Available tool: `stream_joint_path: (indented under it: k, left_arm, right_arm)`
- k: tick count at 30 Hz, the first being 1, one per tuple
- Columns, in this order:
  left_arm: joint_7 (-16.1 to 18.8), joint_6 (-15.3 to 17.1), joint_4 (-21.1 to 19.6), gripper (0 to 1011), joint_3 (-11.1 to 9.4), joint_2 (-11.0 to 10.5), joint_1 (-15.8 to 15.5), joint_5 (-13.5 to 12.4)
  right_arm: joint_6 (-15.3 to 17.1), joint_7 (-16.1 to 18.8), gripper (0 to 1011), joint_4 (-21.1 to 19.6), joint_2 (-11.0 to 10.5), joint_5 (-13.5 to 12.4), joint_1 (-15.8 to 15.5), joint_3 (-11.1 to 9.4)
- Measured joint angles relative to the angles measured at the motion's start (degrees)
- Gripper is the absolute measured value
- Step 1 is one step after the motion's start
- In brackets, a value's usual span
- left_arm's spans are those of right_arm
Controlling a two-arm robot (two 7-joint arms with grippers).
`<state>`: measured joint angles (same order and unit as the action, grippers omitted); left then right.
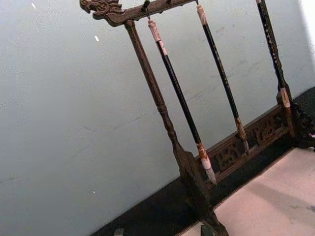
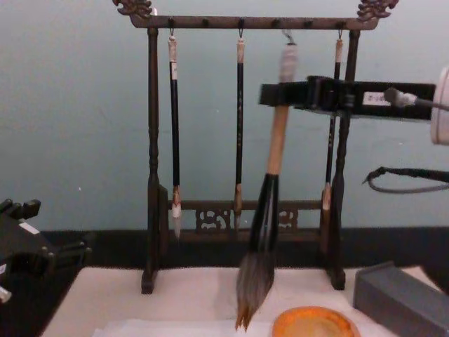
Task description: Pick up the brush from the inkstone, write on the paper, then place the brush back to its original position.
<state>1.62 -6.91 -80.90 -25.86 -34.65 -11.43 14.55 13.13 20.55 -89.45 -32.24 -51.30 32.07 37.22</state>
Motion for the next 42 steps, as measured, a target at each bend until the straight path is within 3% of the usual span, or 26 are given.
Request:
stream_joint_path:
  k: [5, 13, 29, 42]
  left_arm:
    - [0.0, 0.0, 0.0, 1010, 0.0, 0.0, 0.0, 0.0]
    - [0.0, 0.0, 0.0, 1010, 0.0, 0.0, 0.0, 0.0]
    - [0.0, 0.0, 0.0, 1010, 0.0, 0.0, 0.0, 0.0]
    - [0.0, 0.0, 0.0, 1010, 0.0, 0.0, 0.0, 0.0]
  right_arm:
    - [-0.7, 1.2, 154, -3.6, -1.0, 3.9, -0.9, 1.8]
    - [-0.7, 2.5, 155, -6.2, -1.4, 5.6, -3.2, 2.6]
    - [0.6, 4.2, 154, -5.3, -0.2, 6.8, -5.9, 2.6]
    - [1.4, 2.1, 154, -4.9, 0.0, 10.9, -6.8, 1.6]
